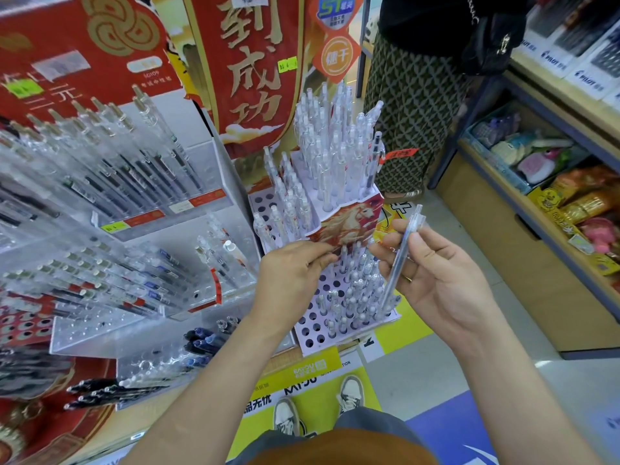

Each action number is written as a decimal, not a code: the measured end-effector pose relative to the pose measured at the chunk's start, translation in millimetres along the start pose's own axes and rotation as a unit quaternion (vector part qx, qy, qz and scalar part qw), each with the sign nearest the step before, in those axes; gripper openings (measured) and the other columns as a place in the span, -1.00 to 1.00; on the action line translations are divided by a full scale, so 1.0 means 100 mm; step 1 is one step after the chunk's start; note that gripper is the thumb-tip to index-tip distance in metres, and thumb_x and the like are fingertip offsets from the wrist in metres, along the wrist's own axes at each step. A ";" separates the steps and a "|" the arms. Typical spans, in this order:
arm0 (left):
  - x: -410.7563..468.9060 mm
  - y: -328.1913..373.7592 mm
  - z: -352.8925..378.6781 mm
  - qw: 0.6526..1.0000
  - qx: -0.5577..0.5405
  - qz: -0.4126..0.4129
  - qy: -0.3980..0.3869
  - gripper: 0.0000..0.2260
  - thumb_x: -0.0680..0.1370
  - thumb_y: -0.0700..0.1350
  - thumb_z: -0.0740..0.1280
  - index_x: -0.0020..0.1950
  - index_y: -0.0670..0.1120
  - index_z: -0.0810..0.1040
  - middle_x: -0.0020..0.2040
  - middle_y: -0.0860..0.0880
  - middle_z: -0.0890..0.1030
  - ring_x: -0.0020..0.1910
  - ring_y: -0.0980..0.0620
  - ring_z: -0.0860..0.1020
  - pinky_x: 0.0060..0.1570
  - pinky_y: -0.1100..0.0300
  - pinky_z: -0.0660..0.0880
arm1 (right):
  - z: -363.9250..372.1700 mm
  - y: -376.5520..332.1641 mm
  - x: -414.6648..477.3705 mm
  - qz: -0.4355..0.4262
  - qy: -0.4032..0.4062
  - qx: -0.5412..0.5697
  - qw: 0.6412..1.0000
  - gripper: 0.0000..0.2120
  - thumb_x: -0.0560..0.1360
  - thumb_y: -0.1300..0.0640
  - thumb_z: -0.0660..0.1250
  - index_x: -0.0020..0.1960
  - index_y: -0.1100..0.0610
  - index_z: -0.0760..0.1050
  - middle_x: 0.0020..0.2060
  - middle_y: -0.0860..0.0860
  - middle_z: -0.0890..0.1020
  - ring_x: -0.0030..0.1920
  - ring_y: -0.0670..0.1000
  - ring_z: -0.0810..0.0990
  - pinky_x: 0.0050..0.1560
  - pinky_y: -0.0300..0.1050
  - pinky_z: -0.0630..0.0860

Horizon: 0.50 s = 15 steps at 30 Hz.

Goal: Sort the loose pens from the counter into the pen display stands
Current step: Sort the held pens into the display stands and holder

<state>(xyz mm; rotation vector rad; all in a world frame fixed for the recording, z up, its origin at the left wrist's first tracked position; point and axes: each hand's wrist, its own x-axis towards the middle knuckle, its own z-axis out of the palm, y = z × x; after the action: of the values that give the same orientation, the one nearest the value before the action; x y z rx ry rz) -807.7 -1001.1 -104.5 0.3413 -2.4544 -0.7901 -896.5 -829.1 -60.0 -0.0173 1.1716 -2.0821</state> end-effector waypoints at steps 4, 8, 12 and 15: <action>0.00 -0.02 0.00 1.000 -0.010 -0.010 0.002 -0.91 0.43 -0.18 0.44 -0.10 -0.16 0.70 -0.21 -0.02 0.69 -0.17 0.14 0.58 -0.08 0.42 0.46 | 0.02 -0.02 -0.02 -0.017 0.017 -0.050 0.998 -0.75 0.27 0.13 0.44 -0.06 0.12 0.65 -0.18 0.09 0.71 -0.09 0.10 0.72 -0.17 -0.16 0.61; 0.02 -0.04 0.01 0.999 -0.019 -0.025 0.008 -0.91 0.44 -0.19 0.45 -0.08 -0.15 0.70 -0.20 -0.02 0.69 -0.21 0.15 0.59 -0.09 0.38 0.49 | 0.03 -0.01 -0.02 -0.033 0.029 -0.093 0.995 -0.68 0.18 0.09 0.50 -0.10 0.13 0.55 -0.33 0.08 0.68 -0.32 0.03 0.68 -0.29 -0.21 0.57; 0.02 0.00 0.05 1.000 -0.016 -0.024 0.010 -0.88 0.44 -0.17 0.42 -0.07 -0.16 0.70 -0.20 -0.03 0.69 -0.22 0.13 0.59 -0.10 0.36 0.50 | 0.01 -0.01 -0.01 -0.031 0.035 -0.124 0.991 -0.66 0.26 0.05 0.46 -0.05 0.14 0.46 -0.39 0.06 0.63 -0.48 0.00 0.55 -0.39 -0.25 0.49; 0.02 0.01 0.07 1.000 -0.004 -0.016 0.013 -0.88 0.44 -0.16 0.42 -0.08 -0.17 0.70 -0.18 -0.04 0.69 -0.21 0.09 0.61 -0.10 0.37 0.48 | -0.01 0.00 -0.01 -0.031 0.032 -0.146 0.988 -0.63 0.29 -0.01 0.45 0.01 0.14 0.48 -0.37 0.08 0.62 -0.49 0.02 0.48 -0.40 -0.21 0.45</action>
<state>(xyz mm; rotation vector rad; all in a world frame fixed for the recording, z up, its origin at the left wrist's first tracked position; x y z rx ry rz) -813.6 -997.9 -107.4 0.3868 -2.4274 -0.8029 -896.3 -827.9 -60.3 -0.1277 1.5249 -1.9584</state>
